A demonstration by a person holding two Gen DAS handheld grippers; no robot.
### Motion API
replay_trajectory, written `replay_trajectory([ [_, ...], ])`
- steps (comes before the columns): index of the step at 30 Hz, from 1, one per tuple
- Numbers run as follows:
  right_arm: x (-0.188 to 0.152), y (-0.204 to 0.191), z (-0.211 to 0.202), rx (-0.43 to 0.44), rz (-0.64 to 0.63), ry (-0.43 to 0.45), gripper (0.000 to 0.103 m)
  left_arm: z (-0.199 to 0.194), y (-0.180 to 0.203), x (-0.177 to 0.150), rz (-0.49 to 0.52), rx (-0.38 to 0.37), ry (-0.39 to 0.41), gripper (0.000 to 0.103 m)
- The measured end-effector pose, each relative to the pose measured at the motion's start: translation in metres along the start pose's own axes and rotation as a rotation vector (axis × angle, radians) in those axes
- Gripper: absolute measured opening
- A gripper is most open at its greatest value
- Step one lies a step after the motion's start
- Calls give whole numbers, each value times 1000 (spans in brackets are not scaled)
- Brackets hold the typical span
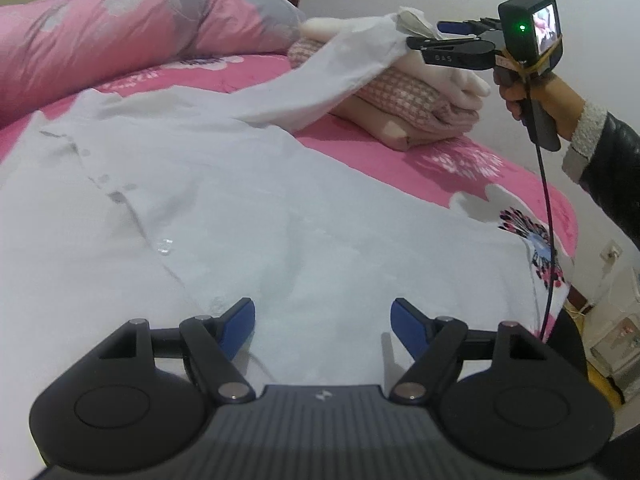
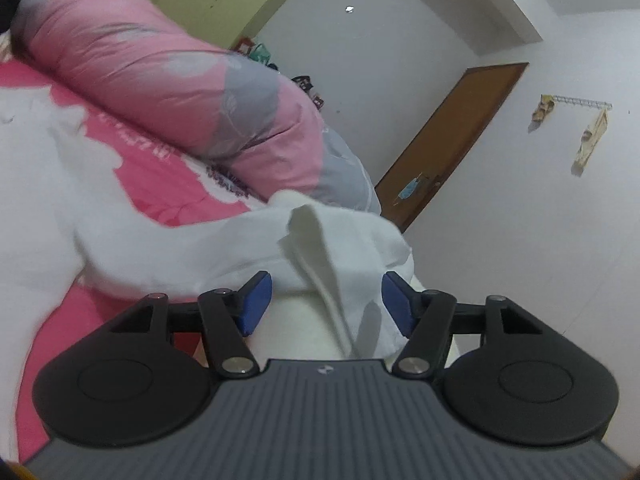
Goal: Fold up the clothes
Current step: 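Grasp the shirt side with the right gripper and fold it over the middle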
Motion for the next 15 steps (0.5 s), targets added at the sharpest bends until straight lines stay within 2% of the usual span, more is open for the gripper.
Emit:
replay_trajectory([
  [2,3,7,2,10,30,-1,52,-4,-2,0,-10,8,3,76],
  [4,7,14,5,20,61,-2,26,-7,-5,0,-21,15,7,76],
  [5,8,18,6,24,76,-2,19,-9,-6,-1,-26,19,9,76],
  [6,8,23,6,21,96,-8,8,-11,-7,-1,-31,23,10,76],
  [7,8,31,5,20,128,-14,5,-12,-8,-1,-36,27,12,76],
  [12,3,94,-8,78,450,3,2,-19,-13,-1,-59,38,18,76],
  [15,5,150,-18,131,743,64,0,-20,-15,-1,-71,31,17,76],
])
Point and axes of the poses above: each gripper's, at about its wrist camera, not at the fingertips, and z roughly the way its jaws point, y to its right, x to its top, the point moved 4 cm from there along z, roughly the way its jaws point, and after that the axes turned 8 degrees about -z, right-handed, at the moved point
